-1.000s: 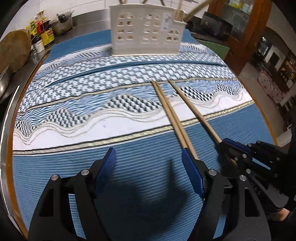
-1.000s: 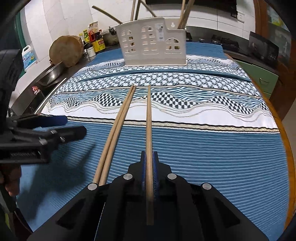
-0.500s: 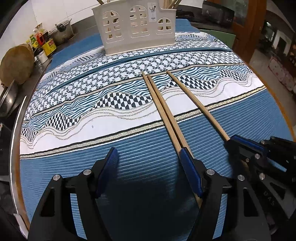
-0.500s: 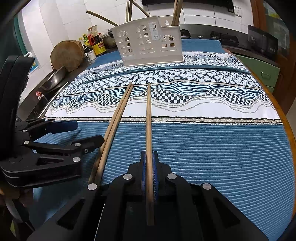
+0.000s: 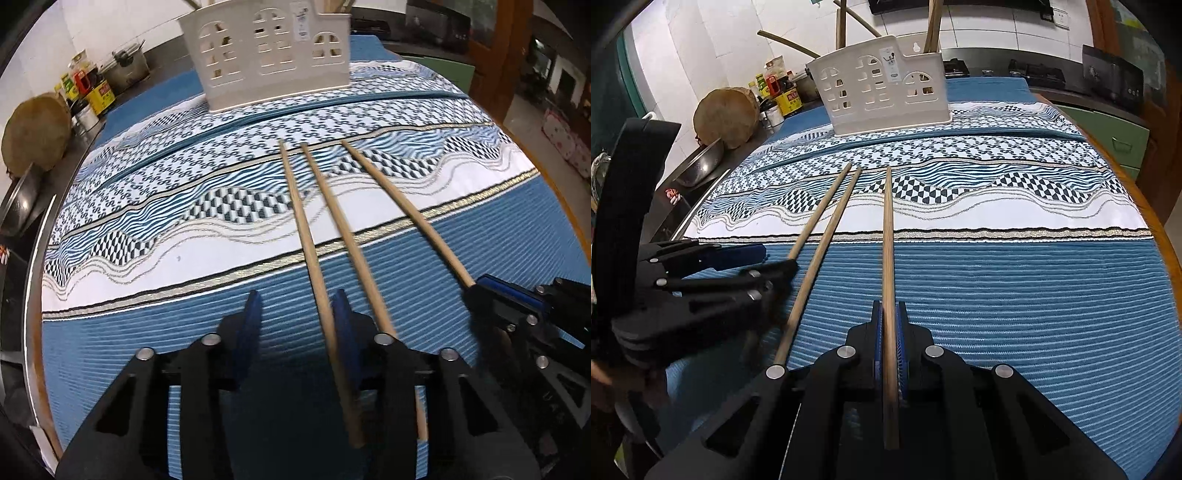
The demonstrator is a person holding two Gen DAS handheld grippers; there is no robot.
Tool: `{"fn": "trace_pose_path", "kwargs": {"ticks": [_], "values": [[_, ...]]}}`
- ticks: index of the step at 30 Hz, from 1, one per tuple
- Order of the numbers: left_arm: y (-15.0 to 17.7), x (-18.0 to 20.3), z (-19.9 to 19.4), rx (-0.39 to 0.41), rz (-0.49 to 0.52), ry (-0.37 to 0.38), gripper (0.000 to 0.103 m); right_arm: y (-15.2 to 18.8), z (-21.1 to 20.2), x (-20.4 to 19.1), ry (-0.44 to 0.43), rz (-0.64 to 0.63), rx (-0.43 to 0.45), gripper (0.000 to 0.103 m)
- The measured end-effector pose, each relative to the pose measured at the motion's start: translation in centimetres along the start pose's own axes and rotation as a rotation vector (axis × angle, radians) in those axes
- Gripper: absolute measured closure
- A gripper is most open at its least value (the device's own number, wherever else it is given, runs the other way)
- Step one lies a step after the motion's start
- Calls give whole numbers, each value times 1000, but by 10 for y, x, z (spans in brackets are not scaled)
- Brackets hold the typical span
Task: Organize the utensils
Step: 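Close the left gripper on a chopstick while the right gripper holds its chopstick, then lift the held chopsticks from the pile with both grippers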
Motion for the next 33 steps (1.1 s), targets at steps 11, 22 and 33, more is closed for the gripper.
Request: {"fn": "trace_pose_path", "kwargs": {"ticks": [11, 22, 33], "values": [[3, -8, 5, 22, -40, 89, 83, 0, 0, 0, -8, 2, -1, 96], [6, -2, 2, 41, 30, 73, 98, -1, 1, 0, 4, -5, -2, 96], [4, -7, -2, 14, 77, 132, 98, -2, 1, -2, 20, -24, 1, 96]]}}
Point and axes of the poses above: each gripper's, at about its wrist camera, not at the fingertips, and z roughly the way its jaws point, x to its right, y to its underside, the point moved 6 cm from there along z, roughly the way its jaws point, and after that the axes turned 13 degrees about -x, right-handed, at the moved point
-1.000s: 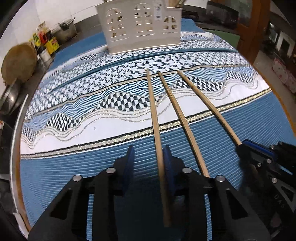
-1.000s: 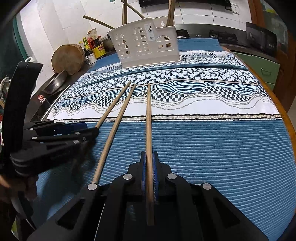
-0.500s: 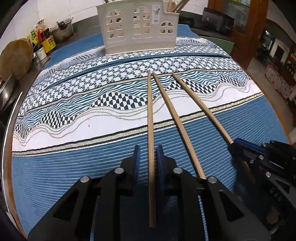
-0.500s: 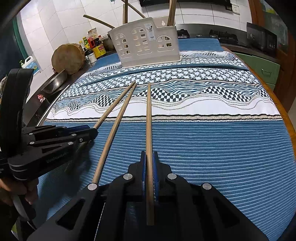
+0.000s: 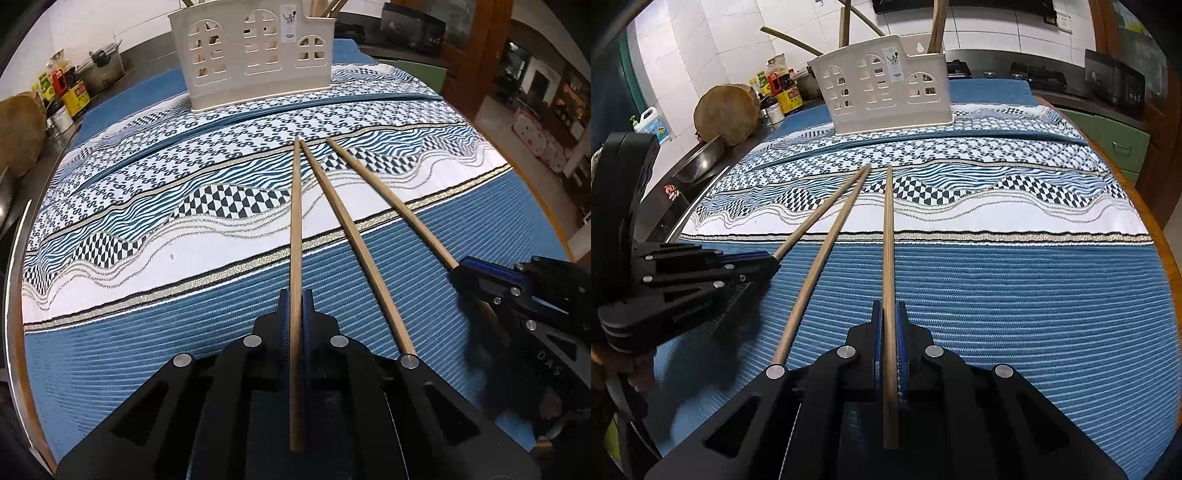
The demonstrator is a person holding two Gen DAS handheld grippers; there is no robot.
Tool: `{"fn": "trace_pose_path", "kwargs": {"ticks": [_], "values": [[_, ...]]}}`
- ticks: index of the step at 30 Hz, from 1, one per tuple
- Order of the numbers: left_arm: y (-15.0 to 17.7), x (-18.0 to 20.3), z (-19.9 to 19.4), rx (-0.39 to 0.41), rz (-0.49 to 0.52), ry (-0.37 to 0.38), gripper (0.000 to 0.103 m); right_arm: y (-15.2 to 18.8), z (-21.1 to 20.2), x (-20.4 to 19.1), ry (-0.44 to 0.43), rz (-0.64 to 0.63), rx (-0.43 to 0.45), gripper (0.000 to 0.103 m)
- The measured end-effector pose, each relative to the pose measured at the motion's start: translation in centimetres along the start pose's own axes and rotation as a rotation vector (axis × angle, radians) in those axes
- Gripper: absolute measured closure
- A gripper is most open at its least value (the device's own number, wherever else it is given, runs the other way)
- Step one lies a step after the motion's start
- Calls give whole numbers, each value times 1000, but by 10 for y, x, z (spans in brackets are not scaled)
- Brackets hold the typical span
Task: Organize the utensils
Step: 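Lift the held chopsticks from the pile with both grippers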
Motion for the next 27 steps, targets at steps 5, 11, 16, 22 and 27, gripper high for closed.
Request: {"fn": "trace_pose_path", "kwargs": {"ticks": [5, 11, 16, 22, 27], "values": [[1, -6, -17, 30, 3, 39, 98, -6, -14, -2, 20, -36, 25, 96], [-5, -18, -41, 81, -12, 84, 98, -24, -46, -8, 27, -74, 98, 96], [-11, -27, -53, 99, -12, 111, 98, -39, -67, -15, 15, -96, 145, 96], [-4, -23, -37, 39, 24, 111, 98, -36, -49, -20, 9, -106, 93, 96], [7, -21, -17, -15, 37, 107, 98, -28, -39, -17, 4, -92, 71, 96]]}}
Point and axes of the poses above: each gripper's, at about its wrist camera, not at the fingertips, and z roughly the way its jaws point, x to its right, y to its underside, the point moved 6 cm from there along z, roughly the way its jaws point, and after that the axes turned 13 degrees about -x, right-handed, at the moved point
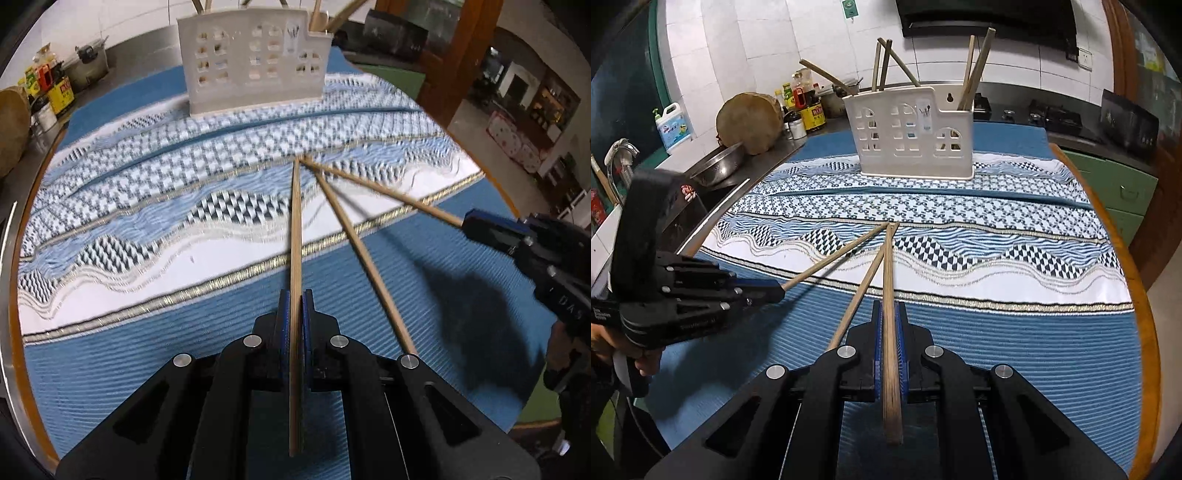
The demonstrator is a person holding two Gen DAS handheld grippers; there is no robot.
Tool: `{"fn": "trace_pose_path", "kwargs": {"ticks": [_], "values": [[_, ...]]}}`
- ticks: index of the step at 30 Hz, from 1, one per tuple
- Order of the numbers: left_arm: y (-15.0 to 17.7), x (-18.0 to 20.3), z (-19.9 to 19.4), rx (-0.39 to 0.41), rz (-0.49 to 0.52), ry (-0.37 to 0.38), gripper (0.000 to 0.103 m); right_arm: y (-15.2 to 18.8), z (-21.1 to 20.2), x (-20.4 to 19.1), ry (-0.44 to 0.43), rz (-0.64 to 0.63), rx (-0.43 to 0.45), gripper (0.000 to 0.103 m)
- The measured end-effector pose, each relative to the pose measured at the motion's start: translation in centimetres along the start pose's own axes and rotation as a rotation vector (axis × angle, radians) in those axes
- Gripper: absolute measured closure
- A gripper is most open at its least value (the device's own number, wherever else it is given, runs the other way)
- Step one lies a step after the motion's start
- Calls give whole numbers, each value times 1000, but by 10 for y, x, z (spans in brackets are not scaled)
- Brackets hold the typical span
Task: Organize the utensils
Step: 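Lift the held chopsticks from the pile with both grippers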
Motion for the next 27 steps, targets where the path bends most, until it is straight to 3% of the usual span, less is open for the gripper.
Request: {"fn": "trace_pose_path", "kwargs": {"ticks": [5, 22, 27], "values": [[9, -1, 17, -18, -19, 15, 98, 4, 5, 2, -5, 12, -11, 96], [20, 0, 13, 46, -34, -26, 94, -5, -16, 1, 3, -1, 41, 96], [18, 2, 13, 34, -35, -33, 98, -10, -24, 0, 1, -7, 64, 96]]}}
Point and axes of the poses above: each gripper's, at about its wrist camera, not at the fingertips, and z roughly the way its jaws point, x to its right, y to its underside, the point moved 6 cm from there along z, roughly the way its jaws point, and after that the axes turned 13 degrees about -x, right-handed, at the moved point
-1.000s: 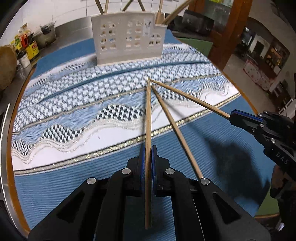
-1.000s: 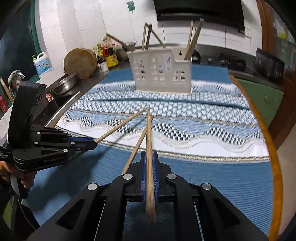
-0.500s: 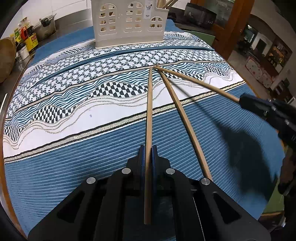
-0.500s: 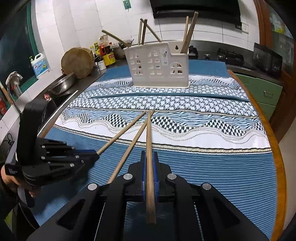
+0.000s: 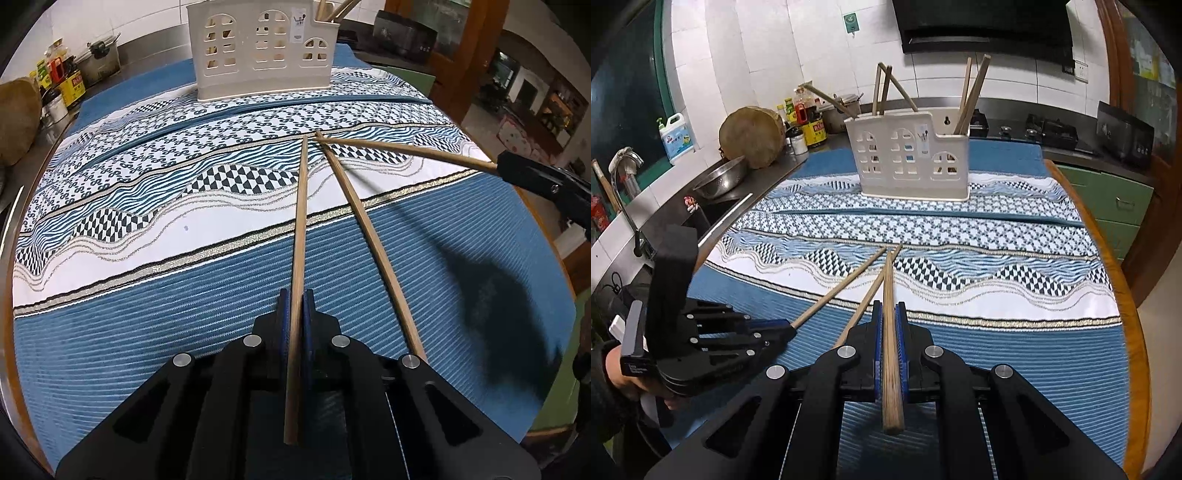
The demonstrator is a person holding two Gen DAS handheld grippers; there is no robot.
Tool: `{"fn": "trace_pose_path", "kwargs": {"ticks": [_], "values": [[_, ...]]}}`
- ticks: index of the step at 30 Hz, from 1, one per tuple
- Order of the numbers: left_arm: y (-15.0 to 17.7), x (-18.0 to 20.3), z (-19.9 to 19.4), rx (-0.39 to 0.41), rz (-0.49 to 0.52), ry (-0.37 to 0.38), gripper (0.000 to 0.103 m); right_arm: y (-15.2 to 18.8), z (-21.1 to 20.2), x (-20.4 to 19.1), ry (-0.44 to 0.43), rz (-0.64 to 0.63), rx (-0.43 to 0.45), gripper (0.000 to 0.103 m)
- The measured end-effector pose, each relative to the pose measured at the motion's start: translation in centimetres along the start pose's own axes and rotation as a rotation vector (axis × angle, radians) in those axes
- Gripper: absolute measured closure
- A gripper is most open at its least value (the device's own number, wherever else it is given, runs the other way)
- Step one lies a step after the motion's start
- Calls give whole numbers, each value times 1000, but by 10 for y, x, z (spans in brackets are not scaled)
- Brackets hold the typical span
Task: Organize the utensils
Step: 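Lift the held chopsticks from the pile with both grippers, then carry the chopsticks upright over the white holder with both grippers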
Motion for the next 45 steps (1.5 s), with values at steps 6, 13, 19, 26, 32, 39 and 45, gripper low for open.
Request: {"fn": "trace_pose_path", "kwargs": {"ticks": [6, 13, 19, 26, 32, 39, 45], "values": [[-9, -4, -19, 33, 2, 16, 98, -17, -21, 0, -8, -17, 51, 96], [-31, -7, -50, 89, 28, 29, 98, -48, -44, -2, -3, -60, 107, 96], [-51, -18, -64, 131, 20, 19, 98, -70, -55, 2, 3, -79, 128, 96], [-73, -28, -86, 216, -19, 41, 98, -99, -65, 10, 20, -103, 128, 96], [-93, -31, -104, 263, -16, 49, 98, -123, -70, 17, 50, -127, 118, 96], [-126, -34, -146, 345, 8, 18, 98, -158, -69, 27, 112, -166, 61, 96], [-158, -37, -189, 435, 26, -4, 98, -182, -61, 36, 148, -193, -25, 96]]}}
Point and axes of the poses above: each gripper's, at about its wrist camera, not at the fingertips, and z roughly the way its jaws point, x to its right, y to its underside, the point moved 6 cm from there along z, roughly the way its jaws point, and after that the axes turned 13 degrees about -x, right-handed, at the moved point
